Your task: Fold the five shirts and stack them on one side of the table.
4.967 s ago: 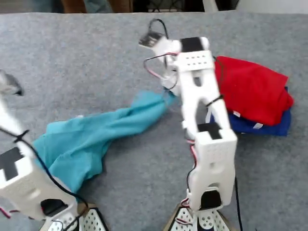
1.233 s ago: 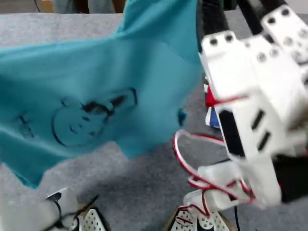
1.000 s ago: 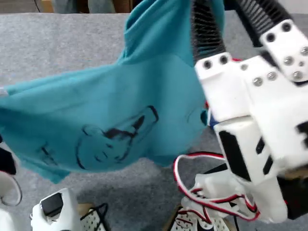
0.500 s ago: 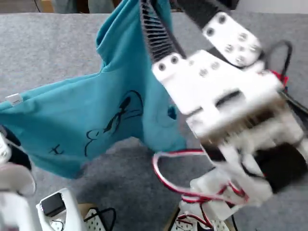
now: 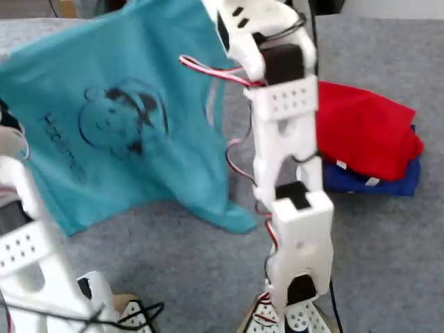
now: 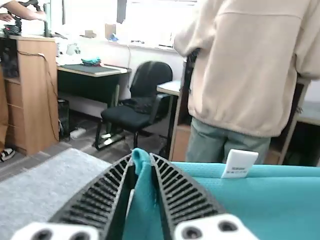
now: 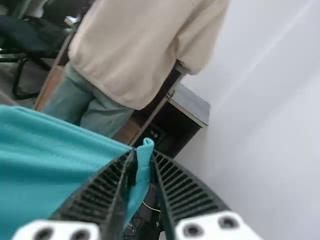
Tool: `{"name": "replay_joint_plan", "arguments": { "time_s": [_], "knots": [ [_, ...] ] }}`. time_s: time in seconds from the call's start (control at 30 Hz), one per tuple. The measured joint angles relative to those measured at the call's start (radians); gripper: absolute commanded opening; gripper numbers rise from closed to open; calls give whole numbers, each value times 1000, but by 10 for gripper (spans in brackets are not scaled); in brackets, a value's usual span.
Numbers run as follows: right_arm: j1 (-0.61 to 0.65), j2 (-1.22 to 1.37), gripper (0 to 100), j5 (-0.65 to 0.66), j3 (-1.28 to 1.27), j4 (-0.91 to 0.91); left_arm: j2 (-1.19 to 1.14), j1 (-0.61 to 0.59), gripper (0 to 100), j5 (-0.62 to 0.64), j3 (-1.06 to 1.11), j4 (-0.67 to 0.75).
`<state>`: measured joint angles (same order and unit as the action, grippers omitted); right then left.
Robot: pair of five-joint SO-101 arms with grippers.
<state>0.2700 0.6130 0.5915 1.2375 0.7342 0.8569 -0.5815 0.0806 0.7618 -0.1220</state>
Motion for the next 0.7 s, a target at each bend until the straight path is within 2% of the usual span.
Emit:
{"name": "replay_joint_plan", "arguments": {
  "time_s": [0.1,0.17,0.27,0.4,0.7],
  "knots": [
    [-5,130,14,0,28,-206,-127,0,30,0,-84,21],
    [-3,172,14,0,77,-270,-192,0,30,0,-152,23],
    [-3,181,14,0,183,-281,-224,0,30,0,-222,-2],
    [-3,180,14,0,288,-230,-222,6,30,0,-267,-109],
    [-8,183,14,6,213,-221,-261,6,30,0,-267,-158]
  ]
}}
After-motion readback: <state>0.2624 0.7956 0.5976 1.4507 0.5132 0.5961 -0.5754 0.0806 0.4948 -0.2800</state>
